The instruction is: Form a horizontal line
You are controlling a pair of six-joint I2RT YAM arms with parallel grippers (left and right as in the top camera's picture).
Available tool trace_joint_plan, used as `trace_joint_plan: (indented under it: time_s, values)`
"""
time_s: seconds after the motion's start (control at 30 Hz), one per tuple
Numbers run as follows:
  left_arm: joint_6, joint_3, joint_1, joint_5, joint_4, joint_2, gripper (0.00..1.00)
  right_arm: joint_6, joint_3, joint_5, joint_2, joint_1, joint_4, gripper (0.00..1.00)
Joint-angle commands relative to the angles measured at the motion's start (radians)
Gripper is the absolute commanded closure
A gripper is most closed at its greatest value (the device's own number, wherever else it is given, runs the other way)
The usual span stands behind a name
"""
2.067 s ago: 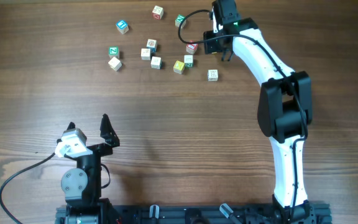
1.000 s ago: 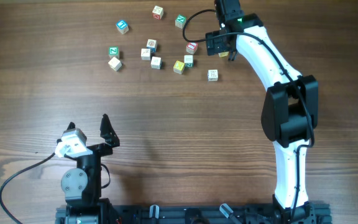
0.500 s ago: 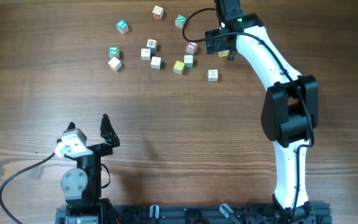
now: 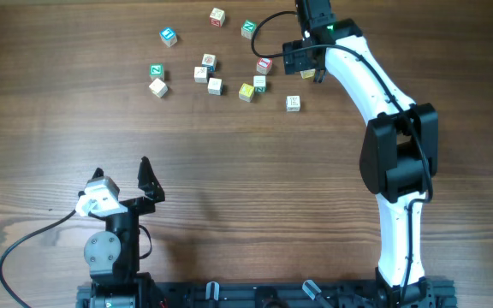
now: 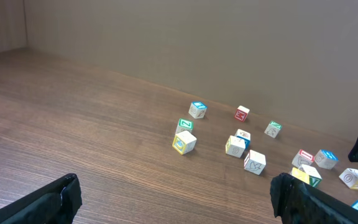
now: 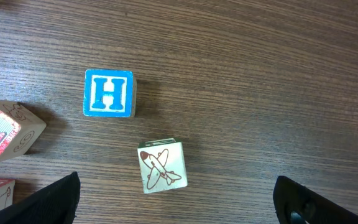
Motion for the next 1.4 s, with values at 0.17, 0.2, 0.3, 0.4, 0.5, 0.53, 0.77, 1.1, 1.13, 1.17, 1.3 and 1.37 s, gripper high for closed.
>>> trace_joint_plan:
  time_s: [0.17, 0.2, 0.3, 0.4, 0.5, 0.53, 0.77, 1.1, 1.13, 1.17, 1.3, 1.37]
  values:
    - [0.016, -0.004, -0.003, -0.013, 0.002, -0.007, 0.00, 0.000, -0.002, -0.287, -0.018, 0.003, 0.002, 0.00]
    - [0.016, -0.004, -0.003, -0.013, 0.002, -0.007, 0.00, 0.001, -0.002, -0.296, -0.018, 0.003, -0.014, 0.00]
    - [0.016, -0.004, -0.003, -0.014, 0.002, -0.007, 0.00, -0.003, 0.003, -0.295, -0.032, 0.001, -0.059, 0.00]
    - [0.016, -0.004, -0.003, -0.013, 0.002, -0.007, 0.00, 0.002, 0.023, -0.299, -0.117, -0.006, -0.112, 0.04]
    - [0.016, -0.004, -0.003, -0.014, 0.002, -0.007, 0.00, 0.006, 0.023, -0.346, -0.235, -0.008, -0.138, 0.00]
    - [0.016, -0.005, -0.003, -0.014, 0.002, -0.007, 0.00, 0.027, 0.023, -0.356, -0.261, -0.008, -0.158, 0.00]
    - [0.016, -0.004, -0.003, -0.013, 0.002, -0.007, 0.00, 0.163, -0.091, -0.359, -0.228, -0.004, -0.250, 0.51]
    - [0.016, -0.004, -0.003, -0.013, 0.002, -0.007, 0.00, 0.164, -0.487, -0.309, -0.203, 0.058, 0.183, 0.35]
    - [0.016, -0.004, -0.003, -0.013, 0.002, -0.007, 0.00, 0.166, -0.486, -0.309, -0.203, 0.058, 0.185, 0.35]
    - [0.016, -0.005, -0.003, -0.013, 0.002, -0.007, 0.00, 0.167, -0.486, -0.309, -0.203, 0.058, 0.196, 0.35]
    - [0.016, -0.004, -0.003, -0.013, 0.002, -0.007, 0.00, 0.211, -0.487, -0.238, -0.203, 0.056, 0.206, 0.28]
    - [0.016, -0.004, -0.003, -0.013, 0.002, -0.007, 0.00, 0.211, -0.487, -0.238, -0.203, 0.056, 0.206, 0.27]
